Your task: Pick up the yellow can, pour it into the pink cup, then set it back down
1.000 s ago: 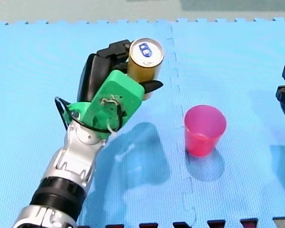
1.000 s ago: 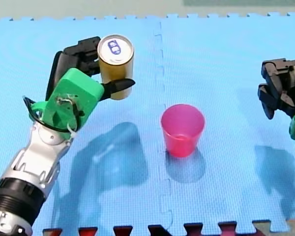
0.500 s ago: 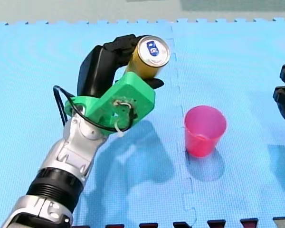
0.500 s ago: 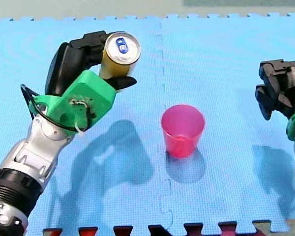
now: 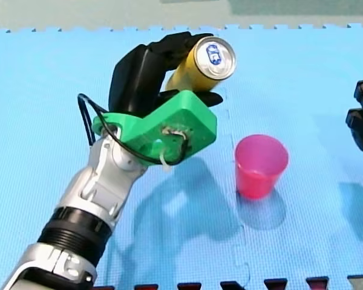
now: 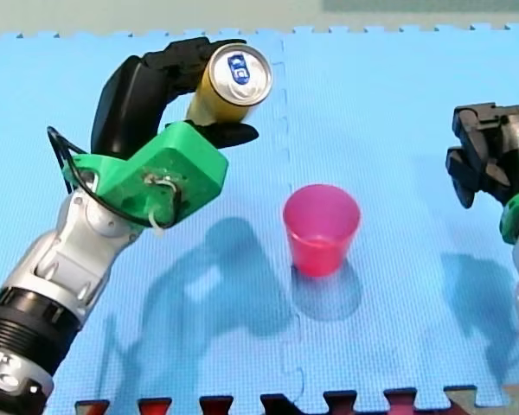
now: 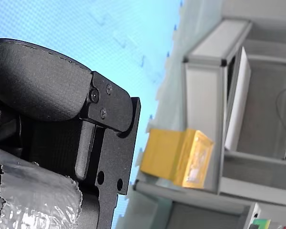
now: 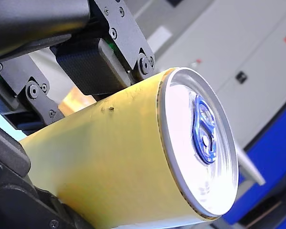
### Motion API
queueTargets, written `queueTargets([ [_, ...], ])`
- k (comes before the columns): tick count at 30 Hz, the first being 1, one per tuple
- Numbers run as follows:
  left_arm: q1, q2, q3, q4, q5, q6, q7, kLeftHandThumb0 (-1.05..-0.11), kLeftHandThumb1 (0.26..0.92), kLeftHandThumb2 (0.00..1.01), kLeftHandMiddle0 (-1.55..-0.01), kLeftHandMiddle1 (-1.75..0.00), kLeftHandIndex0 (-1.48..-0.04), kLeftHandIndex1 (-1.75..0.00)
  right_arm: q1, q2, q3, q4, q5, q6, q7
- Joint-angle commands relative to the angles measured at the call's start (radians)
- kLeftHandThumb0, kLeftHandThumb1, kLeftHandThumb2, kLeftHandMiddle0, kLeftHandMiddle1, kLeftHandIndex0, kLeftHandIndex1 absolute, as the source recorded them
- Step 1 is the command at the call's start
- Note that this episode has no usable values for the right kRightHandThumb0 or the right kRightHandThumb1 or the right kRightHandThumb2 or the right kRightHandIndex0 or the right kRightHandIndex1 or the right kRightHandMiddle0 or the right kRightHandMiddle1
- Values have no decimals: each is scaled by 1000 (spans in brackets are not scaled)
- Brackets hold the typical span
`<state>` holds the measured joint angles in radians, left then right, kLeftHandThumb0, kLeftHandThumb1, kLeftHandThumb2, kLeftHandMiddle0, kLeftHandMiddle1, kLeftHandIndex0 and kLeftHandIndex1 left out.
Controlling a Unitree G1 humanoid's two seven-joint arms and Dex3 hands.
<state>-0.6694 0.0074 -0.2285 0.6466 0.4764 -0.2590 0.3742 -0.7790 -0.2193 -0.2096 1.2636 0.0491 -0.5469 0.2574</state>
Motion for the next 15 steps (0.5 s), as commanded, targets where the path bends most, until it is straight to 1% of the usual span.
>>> queueTargets([
  [1,-12,10,-13,-12,22,7,14,-612,744,11,-1396,-1,-1211,-2,-4,0,1,2,-2,3,-4],
  [7,-19,14,-36,-19,51,18,20,-630,756,8,-1400,-3,-1217,-4,-4,2,2,2,-4,3,-6],
  [12,-28,11,-77,21,90,-20,50,-634,763,6,-1390,0,-1214,-1,-5,4,2,2,-5,4,-6],
  [13,-29,10,-84,28,97,-30,59,-594,749,6,-1387,0,-1213,0,-5,4,2,3,-5,5,-5],
  [15,-30,13,-98,41,115,-50,83,-561,741,4,-1384,0,-1212,0,-5,5,2,3,-4,5,-3],
])
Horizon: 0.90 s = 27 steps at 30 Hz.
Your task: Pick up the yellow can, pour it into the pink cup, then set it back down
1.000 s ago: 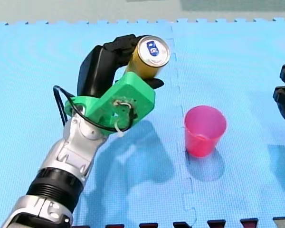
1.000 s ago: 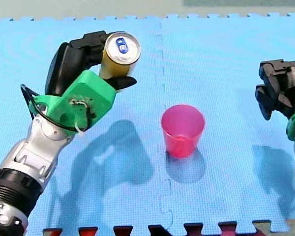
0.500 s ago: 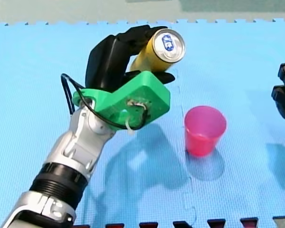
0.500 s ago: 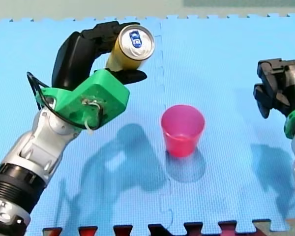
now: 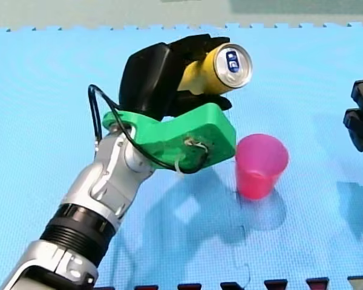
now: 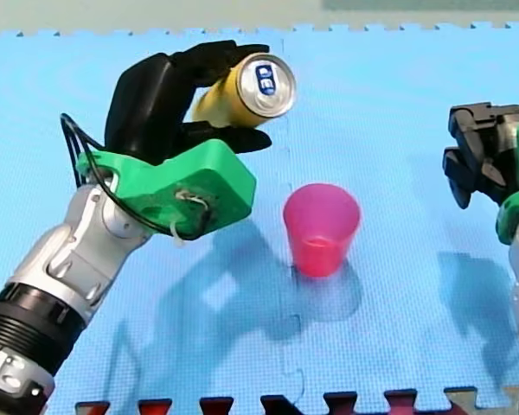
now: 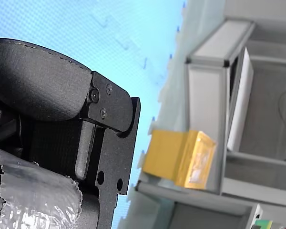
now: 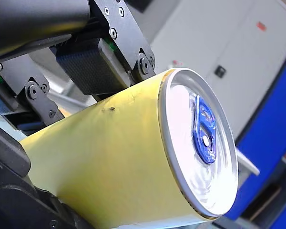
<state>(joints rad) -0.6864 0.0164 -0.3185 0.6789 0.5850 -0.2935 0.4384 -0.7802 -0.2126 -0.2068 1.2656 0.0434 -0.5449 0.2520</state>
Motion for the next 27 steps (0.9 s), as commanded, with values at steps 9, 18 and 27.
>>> queueTargets([
  [9,-24,37,-80,39,128,-27,122,-478,775,10,-1365,0,-1207,0,-1,-1,-1,-2,1,0,5],
  [18,-50,59,-147,81,232,4,227,-391,802,9,-1396,-16,-1203,-2,1,0,-2,0,1,-2,4],
  [27,-67,66,-206,111,316,58,337,-350,845,2,-1059,-932,-1215,-9,1,2,-7,0,6,-3,10],
])
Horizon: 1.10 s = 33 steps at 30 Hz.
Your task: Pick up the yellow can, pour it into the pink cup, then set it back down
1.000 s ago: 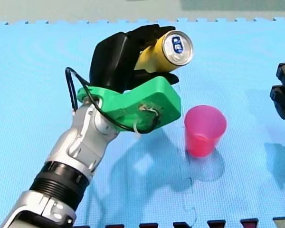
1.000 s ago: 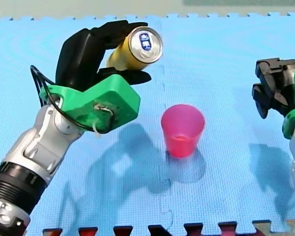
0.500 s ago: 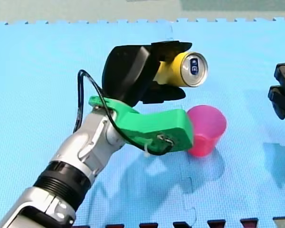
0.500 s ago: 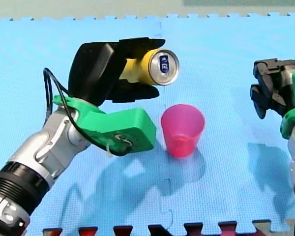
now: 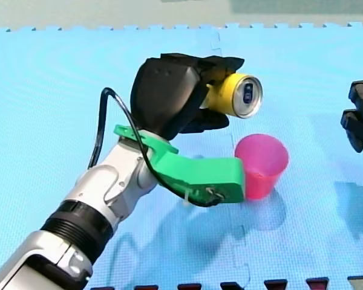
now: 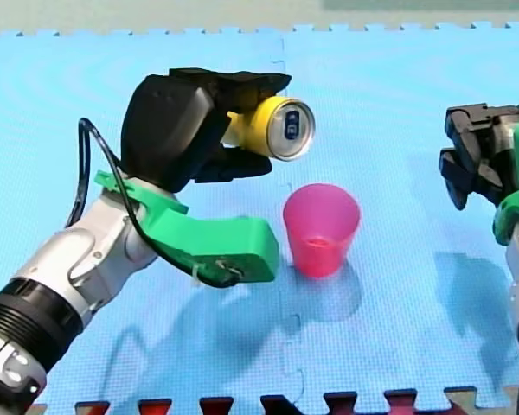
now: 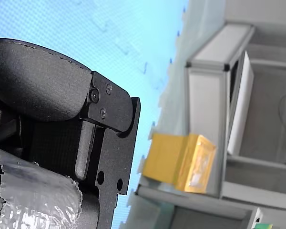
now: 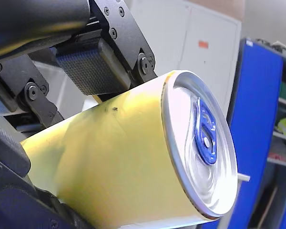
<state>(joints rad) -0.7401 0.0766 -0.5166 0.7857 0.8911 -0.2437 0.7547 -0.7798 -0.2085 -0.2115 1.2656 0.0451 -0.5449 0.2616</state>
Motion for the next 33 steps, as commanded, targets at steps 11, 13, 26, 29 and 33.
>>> queueTargets([
  [11,-26,12,-58,46,53,36,111,-350,876,3,-751,-1698,-1186,-328,1,2,-5,-2,8,-4,6],
  [13,-29,12,-68,57,60,38,128,-347,879,1,-745,-1719,-906,-873,3,3,-4,-3,8,-5,6],
  [26,-55,0,-133,112,116,126,177,-351,886,1,-736,-1737,-738,-1218,6,8,-5,-5,10,-5,4],
  [29,-57,3,-140,113,118,131,180,-355,888,1,-739,-1729,-734,-1223,5,8,-6,-5,12,-4,4],
  [33,-57,5,-147,111,119,137,181,-360,889,1,-747,-1715,-752,-1164,5,8,-6,-4,13,-4,4],
])
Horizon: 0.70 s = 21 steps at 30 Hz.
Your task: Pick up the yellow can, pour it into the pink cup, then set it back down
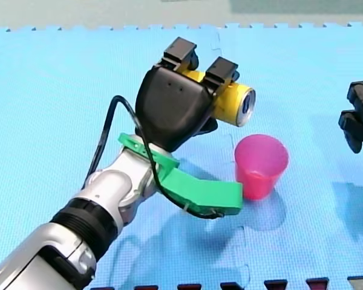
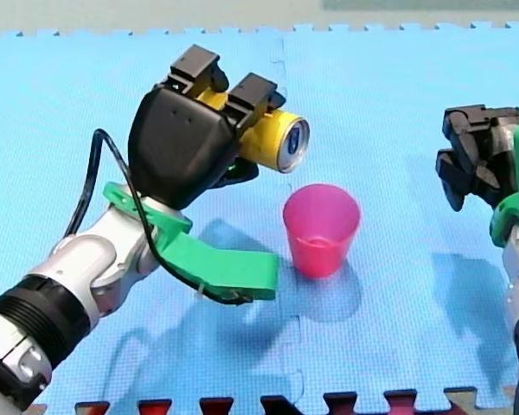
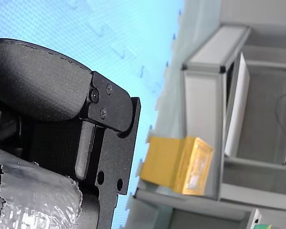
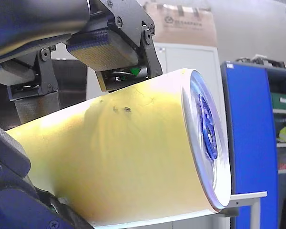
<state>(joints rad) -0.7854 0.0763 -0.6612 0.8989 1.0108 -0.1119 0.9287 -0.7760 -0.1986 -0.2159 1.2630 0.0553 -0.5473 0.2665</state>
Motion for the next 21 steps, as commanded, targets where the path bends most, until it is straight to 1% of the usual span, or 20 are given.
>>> queueTargets([
  [1,-11,6,-3,-4,0,7,6,-361,889,1,-748,-1714,-757,-1153,1,-2,-2,-2,2,-1,-1],
  [10,-15,8,-14,2,-1,11,3,-361,888,0,-753,-1715,-779,-1109,-1,-1,-4,-2,5,3,-1],
  [21,-17,13,-17,6,-3,9,6,-360,885,0,-752,-1724,-779,-1125,-2,-1,-6,-2,6,2,-2],
])
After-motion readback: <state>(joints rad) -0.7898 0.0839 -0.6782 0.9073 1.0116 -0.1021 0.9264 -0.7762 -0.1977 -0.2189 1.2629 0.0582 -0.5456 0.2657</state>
